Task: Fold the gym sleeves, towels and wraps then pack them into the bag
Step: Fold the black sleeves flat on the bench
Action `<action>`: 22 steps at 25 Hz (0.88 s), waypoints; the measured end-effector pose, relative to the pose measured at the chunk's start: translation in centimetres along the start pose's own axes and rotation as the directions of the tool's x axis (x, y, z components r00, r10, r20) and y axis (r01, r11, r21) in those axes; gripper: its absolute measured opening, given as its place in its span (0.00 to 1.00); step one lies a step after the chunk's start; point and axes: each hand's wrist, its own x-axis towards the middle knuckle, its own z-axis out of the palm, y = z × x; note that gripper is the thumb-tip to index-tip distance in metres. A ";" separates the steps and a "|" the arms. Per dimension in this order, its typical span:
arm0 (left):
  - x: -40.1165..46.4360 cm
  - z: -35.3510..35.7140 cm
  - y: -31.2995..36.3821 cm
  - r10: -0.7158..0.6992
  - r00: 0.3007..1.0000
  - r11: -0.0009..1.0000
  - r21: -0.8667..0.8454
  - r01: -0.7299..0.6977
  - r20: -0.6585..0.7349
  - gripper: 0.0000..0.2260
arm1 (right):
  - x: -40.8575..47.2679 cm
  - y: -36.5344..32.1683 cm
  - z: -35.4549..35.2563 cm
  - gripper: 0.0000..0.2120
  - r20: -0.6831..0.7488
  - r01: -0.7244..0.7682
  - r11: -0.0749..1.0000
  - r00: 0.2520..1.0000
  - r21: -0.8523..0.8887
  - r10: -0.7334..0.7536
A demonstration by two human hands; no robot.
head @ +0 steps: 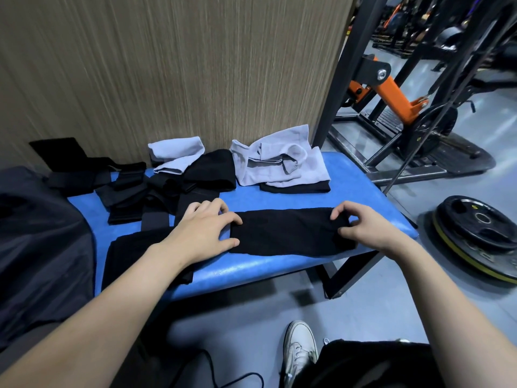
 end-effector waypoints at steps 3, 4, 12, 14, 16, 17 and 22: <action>0.2 0.2 0.3 0.013 1.000 1.000 -0.002 -0.013 0.012 0.19 | -0.2 -0.4 -0.2 0.15 -0.032 0.024 1.000 0.999 -0.004 -0.025; 0.3 0.2 0.4 0.018 1.000 1.000 -0.004 -0.018 0.017 0.19 | -0.3 -0.8 0.0 0.15 -0.022 0.050 0.999 0.999 0.012 -0.050; -0.2 0.3 0.4 0.019 1.000 1.000 -0.023 -0.019 0.011 0.20 | 0.4 -6.9 5.3 0.13 -0.050 0.311 0.945 0.947 -0.099 -0.317; -0.3 0.3 0.2 0.021 1.000 0.999 -0.025 -0.021 0.010 0.21 | 0.8 -8.4 7.2 0.13 -0.014 0.346 0.926 0.936 -0.149 -0.352; -0.3 0.4 0.0 0.023 1.000 1.000 -0.017 -0.023 0.015 0.22 | 1.3 -9.7 8.8 0.13 -0.003 0.359 0.920 0.931 -0.159 -0.364; -0.3 0.4 -0.1 0.025 1.000 1.000 -0.012 -0.025 0.019 0.22 | 1.5 -10.2 9.6 0.13 0.000 0.359 0.921 0.932 -0.152 -0.364; -0.2 0.0 -0.6 -0.001 1.000 0.998 -0.068 0.003 0.029 0.25 | 2.0 -11.4 12.4 0.14 0.059 0.289 0.957 0.956 0.008 -0.289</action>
